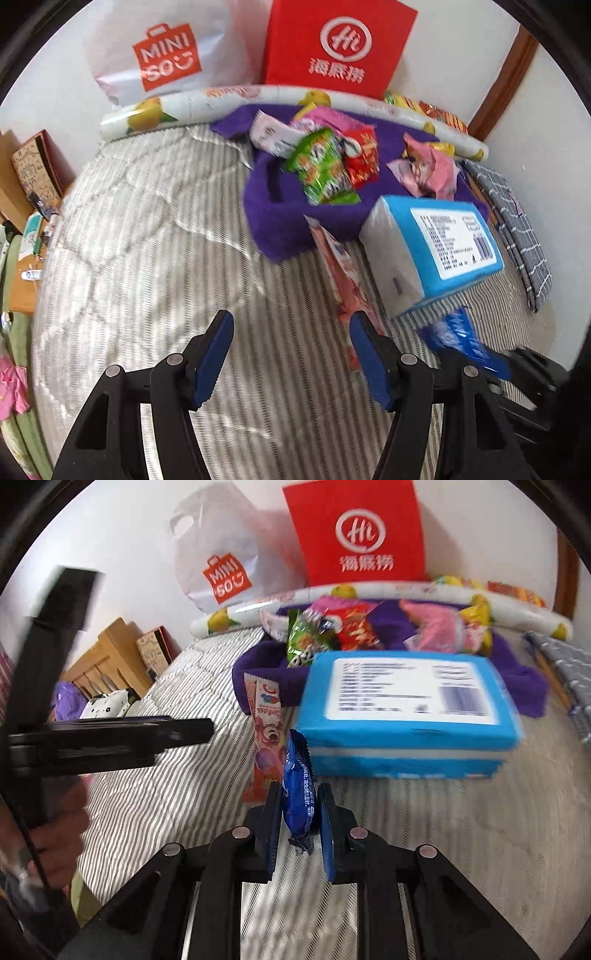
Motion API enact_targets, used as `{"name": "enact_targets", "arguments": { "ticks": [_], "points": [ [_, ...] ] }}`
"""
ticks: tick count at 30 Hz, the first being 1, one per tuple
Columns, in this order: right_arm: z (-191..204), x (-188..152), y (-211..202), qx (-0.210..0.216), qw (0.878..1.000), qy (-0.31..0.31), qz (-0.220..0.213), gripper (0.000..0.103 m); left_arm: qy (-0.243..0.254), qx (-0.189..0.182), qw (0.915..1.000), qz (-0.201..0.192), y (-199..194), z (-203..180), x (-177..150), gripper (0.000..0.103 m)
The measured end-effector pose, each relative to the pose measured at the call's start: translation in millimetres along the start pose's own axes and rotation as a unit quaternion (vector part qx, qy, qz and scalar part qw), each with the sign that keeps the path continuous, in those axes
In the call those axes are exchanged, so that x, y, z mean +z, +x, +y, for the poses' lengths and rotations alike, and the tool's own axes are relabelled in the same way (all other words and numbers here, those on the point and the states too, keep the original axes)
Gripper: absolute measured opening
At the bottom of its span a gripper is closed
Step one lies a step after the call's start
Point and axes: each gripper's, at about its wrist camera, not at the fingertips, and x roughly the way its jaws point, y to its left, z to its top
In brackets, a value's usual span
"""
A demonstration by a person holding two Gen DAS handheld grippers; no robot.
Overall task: Organize snacks
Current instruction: 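Grasp the blue snack bag with the right tool while the left tool grasps the pink stick bag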
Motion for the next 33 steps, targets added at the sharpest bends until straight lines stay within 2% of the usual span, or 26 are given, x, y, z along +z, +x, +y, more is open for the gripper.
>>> {"name": "enact_targets", "arguments": {
  "ticks": [7,11,13,14,18,20,24,31,33],
  "points": [
    [-54.8,-17.5,-20.8,0.020,0.998,0.062,0.017,0.019,-0.004,-0.020,0.9997,0.011,27.0,-22.5,-0.1,0.063],
    [-78.1,-24.3,-20.0,0.000,0.997,0.073,0.022,0.022,0.001,-0.008,0.9999,0.014,40.9,-32.7,3.2,0.063],
    [-87.4,-26.3,-19.7,-0.005,0.997,0.078,0.022,0.024,-0.003,-0.007,0.9999,0.014,45.0,-34.1,4.5,0.056],
    [-91.2,-27.0,-20.0,-0.012,0.997,0.077,0.021,0.026,-0.008,-0.010,0.9998,0.013,46.4,-34.2,4.8,0.048],
    [-100.4,-30.9,-26.8,-0.057,0.996,0.065,0.010,0.041,-0.004,-0.018,0.9998,0.011,46.6,-35.8,5.2,0.028],
    [-103.3,-32.5,-29.5,-0.072,0.995,0.061,0.011,0.045,0.005,-0.015,0.9998,0.010,42.8,-35.6,3.6,0.025],
    [-104.8,-33.8,-32.1,-0.078,0.996,0.050,0.007,0.061,0.017,-0.002,0.9999,0.001,26.8,-32.2,-2.1,0.024],
    [-99.0,-30.3,-10.6,-0.073,0.996,0.045,0.022,0.062,0.011,-0.004,0.9998,0.015,20.7,-19.5,-7.1,0.025],
    [-96.1,-30.0,-7.5,-0.086,0.995,0.041,0.009,0.062,0.011,-0.001,0.9998,0.015,23.6,-19.4,-8.8,0.026]
  ]
}}
